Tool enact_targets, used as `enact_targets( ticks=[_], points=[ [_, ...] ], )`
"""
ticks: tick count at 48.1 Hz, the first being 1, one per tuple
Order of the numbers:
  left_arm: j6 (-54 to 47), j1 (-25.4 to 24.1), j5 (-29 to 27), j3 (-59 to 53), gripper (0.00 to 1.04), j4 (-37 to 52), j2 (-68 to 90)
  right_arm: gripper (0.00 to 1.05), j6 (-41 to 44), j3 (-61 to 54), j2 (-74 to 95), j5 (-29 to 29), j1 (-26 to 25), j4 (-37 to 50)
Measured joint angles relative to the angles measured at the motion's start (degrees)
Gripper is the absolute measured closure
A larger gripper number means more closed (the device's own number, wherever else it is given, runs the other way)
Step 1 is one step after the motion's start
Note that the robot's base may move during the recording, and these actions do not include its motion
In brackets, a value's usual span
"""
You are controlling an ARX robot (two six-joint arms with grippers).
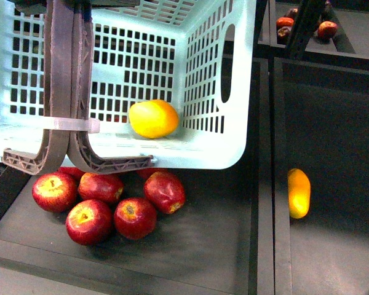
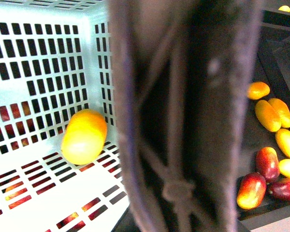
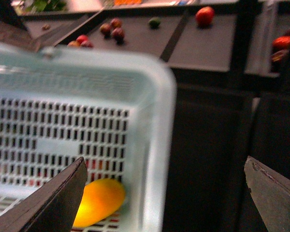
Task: Pick mango and avocado into basket
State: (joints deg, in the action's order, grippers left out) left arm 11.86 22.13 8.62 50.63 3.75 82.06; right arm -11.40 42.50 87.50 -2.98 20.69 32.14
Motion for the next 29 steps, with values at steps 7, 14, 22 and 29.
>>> enact_targets(
  ticks=[7, 14, 22, 29],
  points=[
    [0.2, 0.0, 0.0, 0.0, 1.0, 0.0, 0.0, 0.08, -0.9, -6.1, -11.7, 0.1, -7.5, -0.9],
    [0.2, 0.0, 0.0, 0.0, 1.0, 0.0, 0.0, 0.08, -2.3, -11.6, -22.2, 1.6, -13.9, -4.0],
    [0.2, 0.0, 0.3, 0.0, 1.0, 0.0, 0.0, 0.08, -3.7, -21.5, -37.5, 3.1, -20.5, -8.9],
    [0.2, 0.0, 0.3, 0.0, 1.0, 0.0, 0.0, 0.08, -4.5, -29.2, -45.8, 2.2, -23.1, -11.6]
  ],
)
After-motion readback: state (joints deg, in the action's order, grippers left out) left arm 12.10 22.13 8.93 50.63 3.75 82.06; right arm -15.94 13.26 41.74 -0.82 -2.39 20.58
